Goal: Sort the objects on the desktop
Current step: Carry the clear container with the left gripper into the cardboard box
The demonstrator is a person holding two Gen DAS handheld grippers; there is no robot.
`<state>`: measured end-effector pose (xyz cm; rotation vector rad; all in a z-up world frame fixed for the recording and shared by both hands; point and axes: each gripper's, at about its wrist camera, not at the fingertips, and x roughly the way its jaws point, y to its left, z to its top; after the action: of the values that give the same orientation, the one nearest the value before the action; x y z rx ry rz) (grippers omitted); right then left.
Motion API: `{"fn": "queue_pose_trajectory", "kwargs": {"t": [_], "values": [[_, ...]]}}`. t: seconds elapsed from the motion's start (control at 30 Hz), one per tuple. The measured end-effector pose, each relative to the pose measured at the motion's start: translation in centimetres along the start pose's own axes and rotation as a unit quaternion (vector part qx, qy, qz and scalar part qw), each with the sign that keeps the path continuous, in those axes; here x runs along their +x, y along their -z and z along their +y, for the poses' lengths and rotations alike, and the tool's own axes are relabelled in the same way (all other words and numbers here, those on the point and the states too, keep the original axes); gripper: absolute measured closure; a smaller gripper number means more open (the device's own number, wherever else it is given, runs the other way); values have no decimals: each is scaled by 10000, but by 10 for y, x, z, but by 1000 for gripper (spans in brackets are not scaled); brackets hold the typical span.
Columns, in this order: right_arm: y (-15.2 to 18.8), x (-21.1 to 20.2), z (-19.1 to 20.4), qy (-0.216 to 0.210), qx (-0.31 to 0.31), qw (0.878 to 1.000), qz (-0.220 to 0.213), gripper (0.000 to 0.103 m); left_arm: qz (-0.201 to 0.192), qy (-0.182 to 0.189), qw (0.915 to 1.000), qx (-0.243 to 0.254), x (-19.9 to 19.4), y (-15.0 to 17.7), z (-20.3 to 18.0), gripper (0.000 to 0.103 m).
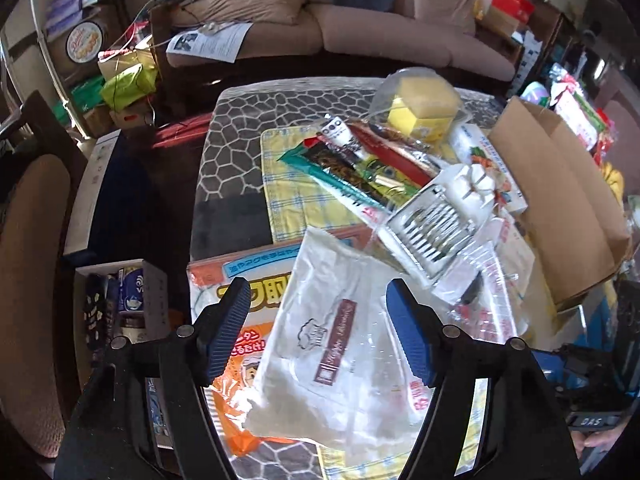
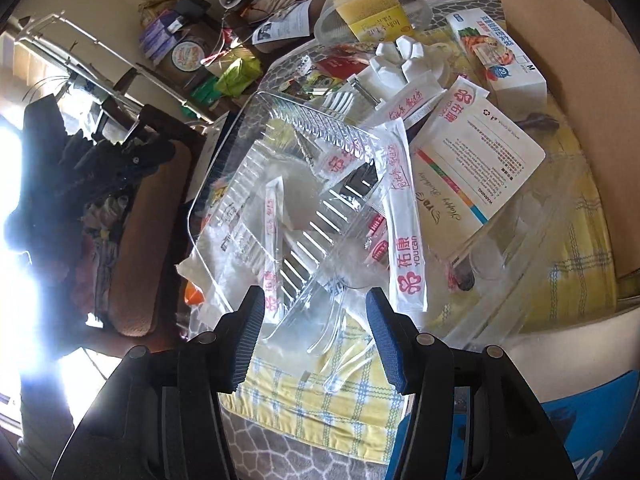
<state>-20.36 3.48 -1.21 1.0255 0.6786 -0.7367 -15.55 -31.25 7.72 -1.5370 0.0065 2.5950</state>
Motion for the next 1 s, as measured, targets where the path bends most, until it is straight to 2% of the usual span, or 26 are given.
{"fn": "queue_pose_trajectory", "kwargs": {"t": [0.13, 0.2, 0.27, 0.33, 0.4, 0.47, 0.6, 0.7, 1.0], "values": [[0, 19, 2, 133, 59, 9998, 115, 49, 94, -46, 9998, 173, 28, 14, 5, 36], [0, 25, 3, 213, 70, 9997, 136, 54, 216, -113, 9991, 334, 42, 18, 1, 36], [-3, 29, 6, 283, 44, 9995, 147, 60, 369, -144, 9982, 450, 56, 22, -2, 40], [-6, 35, 7, 325, 58, 9993, 197, 69, 474, -42, 9979, 450, 62, 25, -3, 67], [-9, 36, 8, 303, 73, 9994, 155, 75, 490, 36, 9980, 388, 63, 27, -3, 81], [-13, 37, 11, 319, 26, 9994, 132, 86, 443, 52, 9982, 405, 58, 27, -6, 82], [-17, 33, 15, 462, -42, 9989, 43, 86, 421, 117, 9983, 395, 43, 28, -8, 87], [-22, 22, 14, 421, -8, 9991, -71, 86, 336, 362, 9985, 247, 25, 28, -7, 89], [-42, -52, 18, 406, -168, 9966, -699, 86, -160, 774, 9963, 339, -46, 6, -51, 89]]}}
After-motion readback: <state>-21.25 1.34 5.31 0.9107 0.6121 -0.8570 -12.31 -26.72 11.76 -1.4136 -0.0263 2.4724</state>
